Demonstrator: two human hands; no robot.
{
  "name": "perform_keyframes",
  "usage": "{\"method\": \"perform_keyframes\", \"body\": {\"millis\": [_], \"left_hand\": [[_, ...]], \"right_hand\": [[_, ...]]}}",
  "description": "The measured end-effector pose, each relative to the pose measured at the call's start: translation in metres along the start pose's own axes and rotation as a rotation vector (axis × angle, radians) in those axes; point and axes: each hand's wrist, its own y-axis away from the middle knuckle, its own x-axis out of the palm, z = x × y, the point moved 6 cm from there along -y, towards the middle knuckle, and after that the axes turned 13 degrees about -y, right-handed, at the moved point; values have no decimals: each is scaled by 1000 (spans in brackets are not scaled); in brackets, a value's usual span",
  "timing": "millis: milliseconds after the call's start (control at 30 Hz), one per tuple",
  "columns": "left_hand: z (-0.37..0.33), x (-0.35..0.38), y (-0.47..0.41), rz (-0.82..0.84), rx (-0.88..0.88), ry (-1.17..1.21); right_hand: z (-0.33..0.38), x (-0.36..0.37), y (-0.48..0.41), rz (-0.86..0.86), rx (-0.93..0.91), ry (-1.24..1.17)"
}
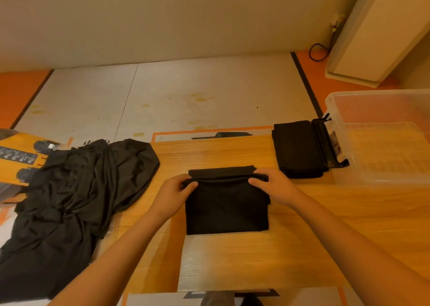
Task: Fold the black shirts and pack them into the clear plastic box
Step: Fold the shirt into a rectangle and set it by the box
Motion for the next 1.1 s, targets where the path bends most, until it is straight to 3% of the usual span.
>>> {"method": "perform_keyframes", "body": {"millis": [200,533,633,733,833,967,1100], "left_hand": [[33,24,-59,-15,-122,-36],[28,28,-64,-96,-61,-298],[28,28,-63,-105,-79,-526],[29,15,-51,-228,-189,-599],[11,11,-27,-445,-136,-456],[-14,74,-13,-271,175,-621],[9,92,-22,-206,123,-665]], "right_hand": [[-36,3,-57,-134,128,137],[-28,9,-58,-285,60,437],[-24,13,-60,-309,112,670],[-15,7,-49,-447,81,702],[1,13,-28,-600,-154,611],[-3,93,-23,-320,-404,791],[-35,103,-37,-243,-246,828]]}}
